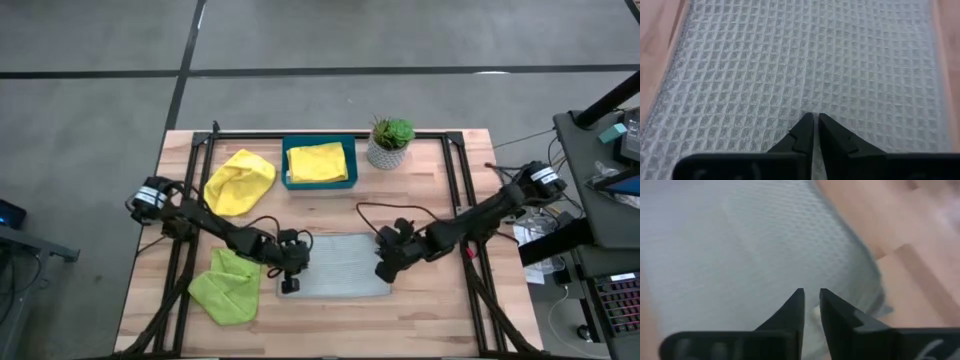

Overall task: Fold microfiber towels
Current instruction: Fold the gray microfiber cloth

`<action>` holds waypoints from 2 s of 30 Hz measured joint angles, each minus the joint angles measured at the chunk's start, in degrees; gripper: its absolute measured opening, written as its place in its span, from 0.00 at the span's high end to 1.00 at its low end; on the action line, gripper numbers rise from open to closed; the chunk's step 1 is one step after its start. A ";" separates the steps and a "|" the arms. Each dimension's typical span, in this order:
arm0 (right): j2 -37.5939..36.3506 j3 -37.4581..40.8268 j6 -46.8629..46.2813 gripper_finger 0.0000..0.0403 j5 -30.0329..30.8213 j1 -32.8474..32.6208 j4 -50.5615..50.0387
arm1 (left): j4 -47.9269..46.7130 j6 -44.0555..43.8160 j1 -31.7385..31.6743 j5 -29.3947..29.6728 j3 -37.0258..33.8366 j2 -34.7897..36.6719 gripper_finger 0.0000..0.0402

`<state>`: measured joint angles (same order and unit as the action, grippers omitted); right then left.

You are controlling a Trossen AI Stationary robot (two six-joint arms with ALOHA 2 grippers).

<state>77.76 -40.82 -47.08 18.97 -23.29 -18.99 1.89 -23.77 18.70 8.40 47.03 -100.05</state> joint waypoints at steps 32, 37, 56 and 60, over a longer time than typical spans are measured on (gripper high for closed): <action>-2.44 0.27 20.67 0.98 -10.63 14.40 -1.43 | -0.90 -1.48 -4.11 7.30 -0.61 0.37 0.97; -3.57 0.50 17.78 0.98 -16.50 11.59 -1.49 | -0.89 -1.44 -4.09 7.30 -0.61 0.39 0.97; 3.32 2.53 29.86 0.98 -4.13 20.28 -3.21 | -0.89 -6.29 -4.57 8.91 -0.50 0.84 0.97; 3.32 2.01 40.08 0.98 0.19 24.98 -2.74 | -0.81 -6.35 -4.59 9.01 0.31 0.98 0.97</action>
<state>81.08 -38.81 -7.00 19.16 1.68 -21.73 1.08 -30.12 14.11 17.42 47.33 -99.07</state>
